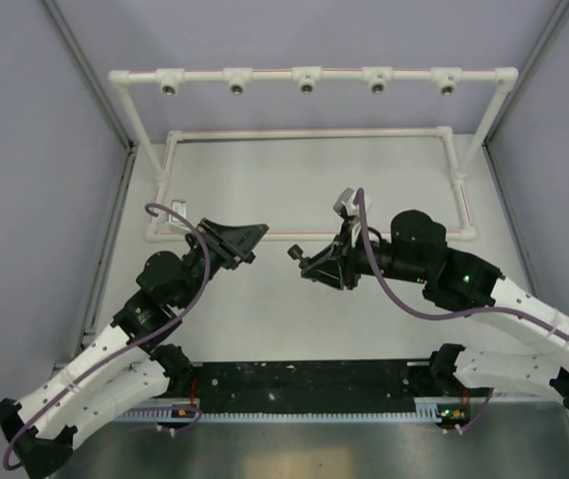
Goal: Install the water faucets
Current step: Pick up the adaptor at the center of the board.
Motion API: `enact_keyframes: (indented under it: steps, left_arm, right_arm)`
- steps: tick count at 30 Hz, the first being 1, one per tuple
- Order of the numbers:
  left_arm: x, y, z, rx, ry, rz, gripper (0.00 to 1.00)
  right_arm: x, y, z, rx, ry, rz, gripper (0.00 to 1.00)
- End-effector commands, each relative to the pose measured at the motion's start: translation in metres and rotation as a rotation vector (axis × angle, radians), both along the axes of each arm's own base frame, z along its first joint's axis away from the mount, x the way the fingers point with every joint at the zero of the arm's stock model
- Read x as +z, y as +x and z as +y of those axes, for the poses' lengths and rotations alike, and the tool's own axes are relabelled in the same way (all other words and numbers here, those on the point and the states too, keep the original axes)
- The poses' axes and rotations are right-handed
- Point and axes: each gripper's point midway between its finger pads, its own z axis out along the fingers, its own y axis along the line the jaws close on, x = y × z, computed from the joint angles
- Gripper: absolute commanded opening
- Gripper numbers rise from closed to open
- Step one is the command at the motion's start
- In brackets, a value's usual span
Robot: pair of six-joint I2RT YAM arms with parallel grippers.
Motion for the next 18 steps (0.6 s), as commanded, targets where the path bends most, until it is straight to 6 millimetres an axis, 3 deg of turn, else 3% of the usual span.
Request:
enact_keyframes:
  steps: [1, 7, 18]
  left_arm:
    - [0.038, -0.006, 0.002, -0.014, -0.054, -0.077, 0.0]
    - [0.042, -0.006, -0.001, -0.023, -0.036, -0.121, 0.0]
    - [0.044, -0.008, -0.01, -0.068, -0.046, -0.156, 0.0]
  right_arm:
    - [0.026, -0.019, 0.013, 0.105, 0.016, 0.066, 0.0]
    - [0.029, -0.025, 0.028, 0.166, 0.013, 0.121, 0.0]
    - [0.015, -0.027, 0.047, 0.214, -0.001, 0.204, 0.0]
